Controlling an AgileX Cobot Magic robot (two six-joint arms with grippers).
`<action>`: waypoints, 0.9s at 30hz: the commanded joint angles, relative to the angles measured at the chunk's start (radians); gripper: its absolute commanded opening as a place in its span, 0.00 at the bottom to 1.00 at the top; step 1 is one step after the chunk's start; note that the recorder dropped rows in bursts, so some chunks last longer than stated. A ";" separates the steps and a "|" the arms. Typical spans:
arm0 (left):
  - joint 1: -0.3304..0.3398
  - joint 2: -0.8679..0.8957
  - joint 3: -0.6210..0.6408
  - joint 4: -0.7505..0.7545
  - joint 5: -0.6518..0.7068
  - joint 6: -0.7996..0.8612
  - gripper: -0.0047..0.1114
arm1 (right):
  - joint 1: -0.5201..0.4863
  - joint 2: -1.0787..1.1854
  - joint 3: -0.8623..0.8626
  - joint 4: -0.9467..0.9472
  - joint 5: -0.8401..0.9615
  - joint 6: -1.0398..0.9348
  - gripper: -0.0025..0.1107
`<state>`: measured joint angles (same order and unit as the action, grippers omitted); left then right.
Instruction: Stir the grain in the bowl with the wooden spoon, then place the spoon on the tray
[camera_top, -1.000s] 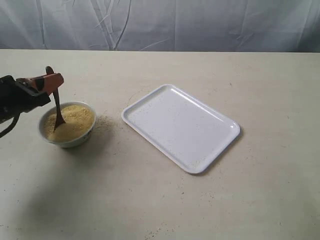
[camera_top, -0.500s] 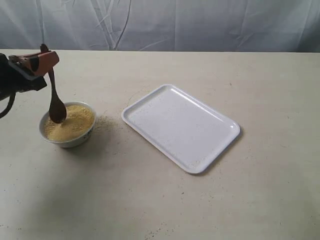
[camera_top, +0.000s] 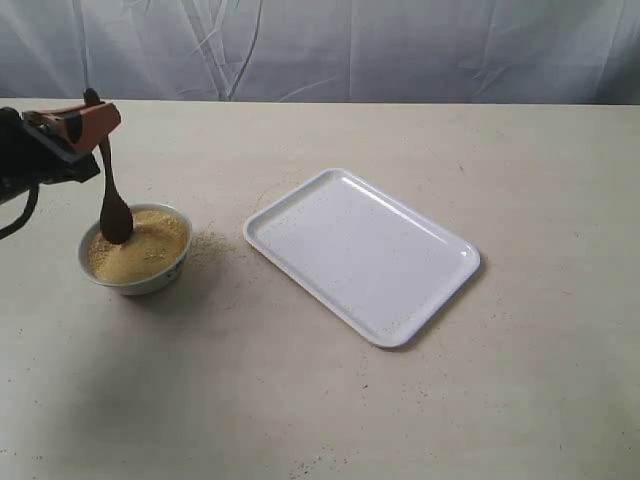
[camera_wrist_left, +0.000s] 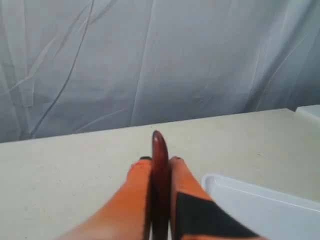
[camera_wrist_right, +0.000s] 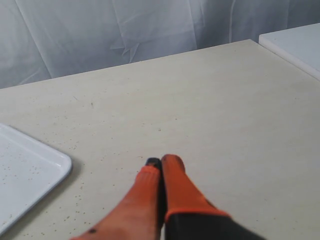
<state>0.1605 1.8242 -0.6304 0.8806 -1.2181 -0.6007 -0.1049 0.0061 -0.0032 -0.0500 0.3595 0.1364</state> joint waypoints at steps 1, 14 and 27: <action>-0.004 0.045 -0.003 0.015 -0.003 -0.023 0.04 | 0.003 -0.006 0.003 -0.001 -0.008 -0.002 0.02; -0.004 0.050 -0.003 0.035 -0.003 -0.073 0.04 | 0.003 -0.006 0.003 -0.001 -0.008 -0.002 0.02; -0.029 -0.150 -0.003 0.039 -0.003 -0.184 0.04 | 0.003 -0.006 0.003 -0.001 -0.008 -0.002 0.02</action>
<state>0.1543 1.6964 -0.6319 0.9071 -1.2091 -0.7461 -0.1049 0.0061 -0.0032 -0.0500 0.3595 0.1364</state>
